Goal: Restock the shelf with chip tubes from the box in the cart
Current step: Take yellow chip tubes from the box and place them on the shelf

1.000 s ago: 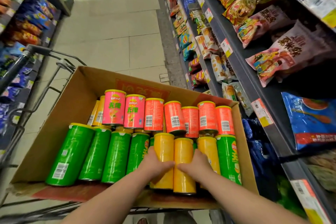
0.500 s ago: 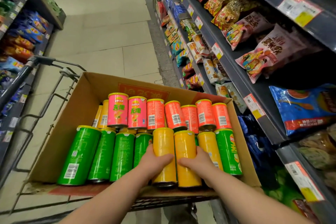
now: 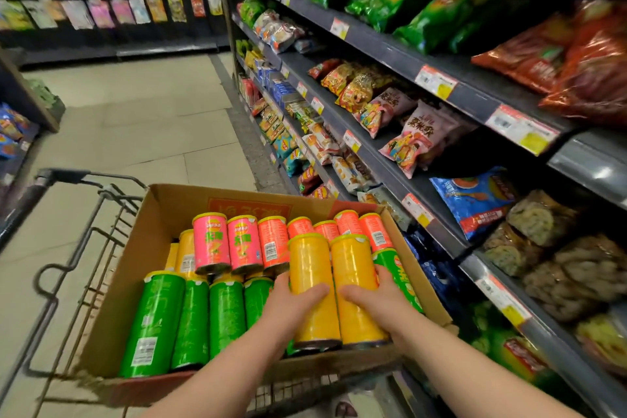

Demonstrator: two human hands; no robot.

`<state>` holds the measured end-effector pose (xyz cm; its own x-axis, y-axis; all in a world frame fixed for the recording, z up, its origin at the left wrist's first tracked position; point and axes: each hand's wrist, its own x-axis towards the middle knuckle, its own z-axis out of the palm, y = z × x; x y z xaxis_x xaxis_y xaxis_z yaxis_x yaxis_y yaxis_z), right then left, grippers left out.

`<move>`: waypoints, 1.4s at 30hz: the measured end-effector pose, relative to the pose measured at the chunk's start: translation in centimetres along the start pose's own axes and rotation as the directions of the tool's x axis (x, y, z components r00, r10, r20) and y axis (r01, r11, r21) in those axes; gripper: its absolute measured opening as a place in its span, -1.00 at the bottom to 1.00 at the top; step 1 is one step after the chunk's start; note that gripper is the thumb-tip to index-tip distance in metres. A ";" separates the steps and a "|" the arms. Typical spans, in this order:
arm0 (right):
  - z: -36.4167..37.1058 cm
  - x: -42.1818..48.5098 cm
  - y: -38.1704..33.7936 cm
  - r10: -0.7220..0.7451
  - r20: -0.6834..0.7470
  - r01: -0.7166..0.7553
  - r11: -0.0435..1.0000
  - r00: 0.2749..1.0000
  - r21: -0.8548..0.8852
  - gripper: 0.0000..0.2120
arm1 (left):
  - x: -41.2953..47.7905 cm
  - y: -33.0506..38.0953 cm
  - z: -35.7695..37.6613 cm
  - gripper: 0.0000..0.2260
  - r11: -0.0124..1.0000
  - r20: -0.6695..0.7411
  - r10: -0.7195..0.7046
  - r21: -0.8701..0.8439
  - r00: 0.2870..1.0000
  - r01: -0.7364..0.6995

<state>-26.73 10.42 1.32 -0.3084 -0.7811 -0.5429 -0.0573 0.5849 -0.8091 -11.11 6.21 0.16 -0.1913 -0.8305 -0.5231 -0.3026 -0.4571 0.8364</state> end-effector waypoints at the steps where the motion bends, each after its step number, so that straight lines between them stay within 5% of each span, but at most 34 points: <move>1: -0.1 -0.9 -0.1 -0.008 -0.015 0.008 1.000 1.000 0.015 -0.18 | -0.5 0.1 0.0 -0.42 1.000 0.010 0.021 -0.006 1.000 -0.021; 11: -2.7 -8.9 -0.7 -0.144 -0.261 0.159 0.987 0.955 0.036 -0.17 | -5.1 2.3 1.7 -0.55 0.980 0.194 0.194 -0.088 0.961 -0.180; 19: -7.0 -12.9 -2.1 -0.211 -0.391 0.265 0.960 0.896 0.091 -0.28 | -7.7 6.3 4.9 -0.23 0.944 0.300 0.328 -0.133 0.896 -0.301; 23: -10.6 -13.7 -2.9 -0.225 -0.431 0.303 0.945 0.874 0.121 -0.30 | -8.3 8.8 7.6 -0.50 0.932 0.353 0.361 -0.154 0.863 -0.327; 27: -14.9 -14.9 -3.8 -0.267 -0.505 0.359 0.929 0.821 0.093 -0.37 | -9.0 11.6 11.3 -0.60 0.919 0.392 0.393 -0.178 0.832 -0.351; 33: -22.5 -16.3 -5.6 -0.328 -0.584 0.394 0.919 0.742 -0.016 -0.37 | -9.4 15.6 17.2 -0.32 0.885 0.437 0.463 -0.173 0.771 -0.433; 42: -34.0 -15.7 -8.4 -0.388 -0.702 0.443 0.889 0.598 -0.114 -0.34 | -10.0 19.7 23.6 -0.55 0.843 0.437 0.536 -0.239 0.722 -0.482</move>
<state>-53.64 25.16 24.31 -0.8283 -0.5406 0.1470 -0.2959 0.1993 -0.9342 -37.18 13.02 18.00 -0.7087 -0.7055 -0.0008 0.0601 -0.0616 0.9963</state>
